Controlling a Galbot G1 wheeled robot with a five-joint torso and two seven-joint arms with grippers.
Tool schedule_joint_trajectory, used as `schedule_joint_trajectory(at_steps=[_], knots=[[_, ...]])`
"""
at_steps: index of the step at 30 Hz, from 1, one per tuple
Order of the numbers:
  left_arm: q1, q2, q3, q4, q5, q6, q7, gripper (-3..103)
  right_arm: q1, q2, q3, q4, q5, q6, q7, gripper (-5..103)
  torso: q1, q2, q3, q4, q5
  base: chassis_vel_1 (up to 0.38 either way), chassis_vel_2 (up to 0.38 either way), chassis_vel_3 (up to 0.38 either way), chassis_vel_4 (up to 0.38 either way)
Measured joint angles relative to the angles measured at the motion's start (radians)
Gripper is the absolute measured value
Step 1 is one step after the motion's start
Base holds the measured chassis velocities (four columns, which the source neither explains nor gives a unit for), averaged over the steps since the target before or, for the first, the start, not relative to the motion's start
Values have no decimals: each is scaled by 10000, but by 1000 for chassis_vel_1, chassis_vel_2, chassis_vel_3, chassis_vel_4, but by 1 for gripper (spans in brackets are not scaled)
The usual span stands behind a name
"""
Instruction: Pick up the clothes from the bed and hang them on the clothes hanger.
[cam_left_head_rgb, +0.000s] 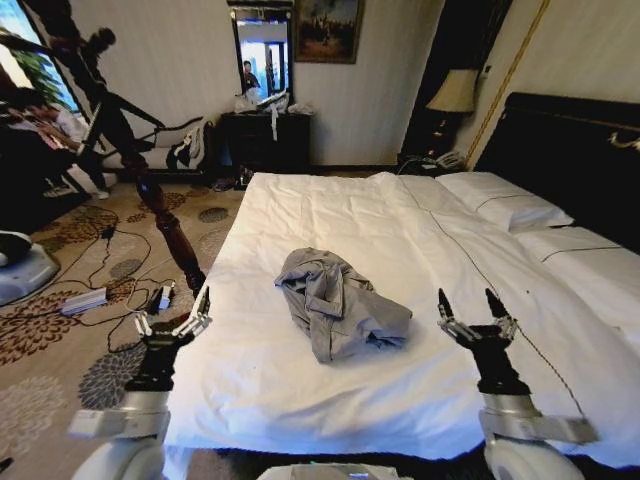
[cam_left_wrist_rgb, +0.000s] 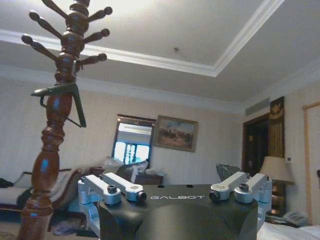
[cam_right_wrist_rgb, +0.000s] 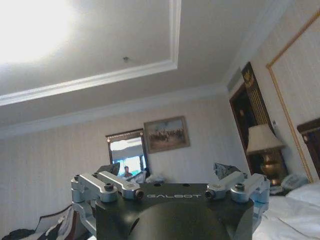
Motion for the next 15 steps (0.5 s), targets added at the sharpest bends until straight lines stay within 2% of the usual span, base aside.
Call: schedule_joint_trajectory(at_steps=[4,7,14,15], knots=[[175,135,116,513,153,-125,-7,100,42,195,40,-822,-1627,-395,483,100,0,0,1,1,5,0,0,0,0],[224,-65,372,758,519,-238,3,100,161,402,-267,-1285,-2125,-466,737,100,1,-1,1,1,6,0,0,0,0],[188,-684,693,830,990,-380,81,100,503,453,-655,-1488,-2280,-454,1316,100,0,0,1,2,3,0,0,0,0],[232,-932,733,795,1092,-479,141,100,687,546,-734,-1512,-2251,-526,1626,100,0,-1,1,0,5,0,0,0,0]])
